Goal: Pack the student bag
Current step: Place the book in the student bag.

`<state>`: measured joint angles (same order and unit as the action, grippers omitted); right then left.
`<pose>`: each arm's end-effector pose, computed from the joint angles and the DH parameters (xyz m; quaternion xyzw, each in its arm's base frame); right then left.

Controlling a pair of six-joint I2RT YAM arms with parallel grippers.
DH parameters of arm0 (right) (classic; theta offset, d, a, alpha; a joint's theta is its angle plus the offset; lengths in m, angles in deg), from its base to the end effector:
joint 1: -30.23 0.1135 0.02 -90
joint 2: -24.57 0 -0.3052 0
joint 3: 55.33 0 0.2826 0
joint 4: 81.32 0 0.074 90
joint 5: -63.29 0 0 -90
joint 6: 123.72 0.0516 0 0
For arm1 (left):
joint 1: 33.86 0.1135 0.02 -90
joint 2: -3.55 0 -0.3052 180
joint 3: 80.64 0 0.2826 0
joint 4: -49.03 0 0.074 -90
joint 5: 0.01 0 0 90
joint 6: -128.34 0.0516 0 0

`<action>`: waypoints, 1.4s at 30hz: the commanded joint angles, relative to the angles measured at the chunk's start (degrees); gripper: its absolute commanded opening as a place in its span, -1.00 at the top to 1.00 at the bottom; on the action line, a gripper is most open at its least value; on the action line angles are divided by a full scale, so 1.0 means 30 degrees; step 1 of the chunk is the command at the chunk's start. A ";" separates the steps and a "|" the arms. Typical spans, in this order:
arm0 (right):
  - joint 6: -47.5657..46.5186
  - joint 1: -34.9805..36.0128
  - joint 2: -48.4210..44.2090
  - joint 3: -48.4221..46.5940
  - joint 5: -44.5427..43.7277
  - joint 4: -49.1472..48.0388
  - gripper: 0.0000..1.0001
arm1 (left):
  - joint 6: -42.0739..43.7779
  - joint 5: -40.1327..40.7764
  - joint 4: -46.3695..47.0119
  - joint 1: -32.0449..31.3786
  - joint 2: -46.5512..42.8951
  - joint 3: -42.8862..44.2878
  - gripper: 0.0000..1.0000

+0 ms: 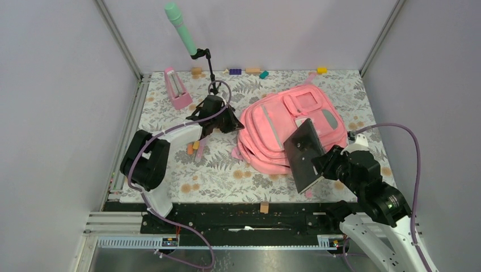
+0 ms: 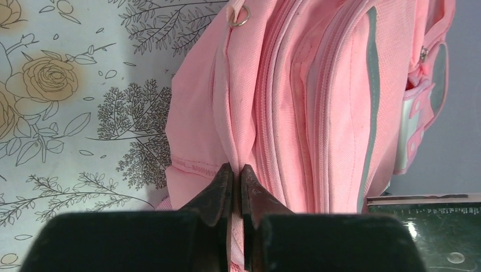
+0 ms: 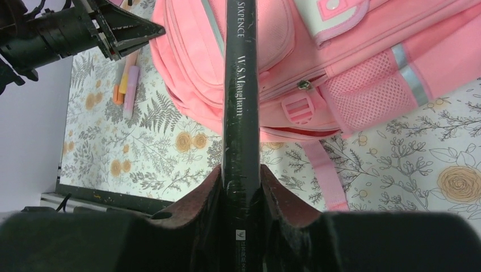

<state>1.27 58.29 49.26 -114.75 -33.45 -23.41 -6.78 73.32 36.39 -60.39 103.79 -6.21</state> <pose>0.0823 0.0370 0.3527 0.0827 0.8298 0.2456 0.4942 0.3739 -0.2032 0.2140 -0.0817 0.8895 -0.3577 0.2724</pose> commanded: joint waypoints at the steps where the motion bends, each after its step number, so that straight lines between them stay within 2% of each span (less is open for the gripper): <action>1: 0.0419 -0.0042 -0.0405 -0.0917 0.1531 -0.0626 1.00 | -0.0452 -0.0155 0.2062 0.0374 -0.2140 0.0226 1.00; 7: 0.1206 -0.0040 -0.1195 -0.2167 0.3003 0.0331 1.00 | -0.0331 -0.0919 0.1964 0.0374 -0.3180 0.0642 0.81; 13: 0.1903 -0.0048 -0.1449 -0.2180 0.3467 0.0690 1.00 | -0.0919 -0.2589 0.2469 0.0276 -0.2837 -0.0129 0.16; 15: 0.1982 -0.0060 -0.1419 -0.2046 0.3449 0.0707 1.00 | -0.0918 -0.2723 0.2575 0.0166 -0.2713 -0.0711 0.04; 20: 0.2070 -0.0040 -0.1403 -0.1973 0.3859 0.0485 1.00 | -0.0106 -0.1935 0.1974 -0.0002 -0.3205 -0.2298 -0.35; 27: 0.2271 -0.0055 -0.1713 -0.1815 0.4533 0.0313 1.00 | 0.0574 -0.0103 0.1373 -0.0410 -0.4418 -0.4100 -0.61; 30: 0.2395 -0.0064 -0.1847 -0.1483 0.4767 0.0249 1.00 | 0.0664 -0.0562 0.1386 -0.0638 -0.4006 -0.3900 -0.56; 42: 0.2771 -0.0041 -0.2319 -0.0762 0.5209 0.0006 1.00 | 0.1626 -0.0113 0.0847 -0.1496 -0.3349 -0.2699 0.31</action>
<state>7.85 58.29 43.23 -116.21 -20.40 -15.52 -3.70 71.29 37.64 -64.54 94.24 -16.92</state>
